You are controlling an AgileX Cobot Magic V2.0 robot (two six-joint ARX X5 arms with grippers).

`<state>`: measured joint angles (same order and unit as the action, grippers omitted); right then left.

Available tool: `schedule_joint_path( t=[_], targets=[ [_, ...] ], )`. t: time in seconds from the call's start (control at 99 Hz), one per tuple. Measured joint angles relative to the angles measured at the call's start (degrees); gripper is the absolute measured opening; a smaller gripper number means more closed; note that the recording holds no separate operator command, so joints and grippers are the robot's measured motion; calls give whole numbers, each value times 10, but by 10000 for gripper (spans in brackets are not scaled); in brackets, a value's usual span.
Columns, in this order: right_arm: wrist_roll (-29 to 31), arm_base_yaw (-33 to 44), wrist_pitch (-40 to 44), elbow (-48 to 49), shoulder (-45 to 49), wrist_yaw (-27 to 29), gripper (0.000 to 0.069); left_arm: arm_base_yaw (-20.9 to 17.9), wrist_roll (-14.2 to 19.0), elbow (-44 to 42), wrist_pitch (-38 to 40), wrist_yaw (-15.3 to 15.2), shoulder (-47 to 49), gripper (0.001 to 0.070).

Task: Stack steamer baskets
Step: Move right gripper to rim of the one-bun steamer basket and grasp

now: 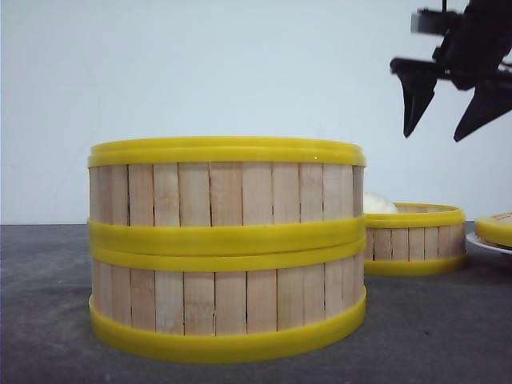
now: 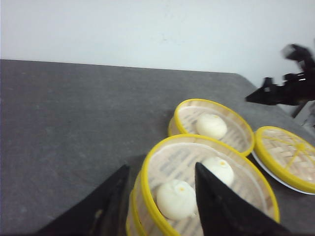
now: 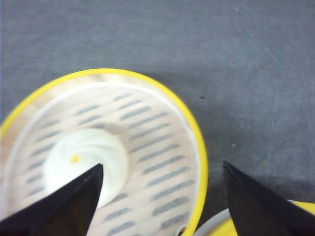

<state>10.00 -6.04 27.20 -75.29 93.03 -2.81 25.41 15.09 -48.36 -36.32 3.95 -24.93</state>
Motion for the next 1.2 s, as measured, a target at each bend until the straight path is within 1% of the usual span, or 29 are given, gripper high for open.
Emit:
schedule_joint_path(
  t=[0.192,0.263,0.354,0.556,0.707,0.97,1.031,1.111,1.202],
  targets=[
    [10,21,-7,-5,54,0,476,0,10,0,-43,25,33,241],
    [12,28,-9,-5,70,0,447,0,12,0,-54,29,42,241],
    [14,32,-17,-5,85,1,407,0,14,0,-70,29,46,241],
    [14,33,-47,-5,103,0,383,0,17,0,-103,30,46,241],
    [14,33,-64,-7,112,0,325,0,17,0,-115,31,46,241],
    [21,33,-68,-7,135,0,301,0,17,0,-115,31,46,241],
    [23,33,-70,-7,135,0,277,0,17,0,-115,31,46,241],
    [23,33,-72,-7,135,0,226,0,17,0,-115,31,46,241],
    [23,31,-71,-7,137,-1,199,0,17,0,-115,31,46,241]
  ],
)
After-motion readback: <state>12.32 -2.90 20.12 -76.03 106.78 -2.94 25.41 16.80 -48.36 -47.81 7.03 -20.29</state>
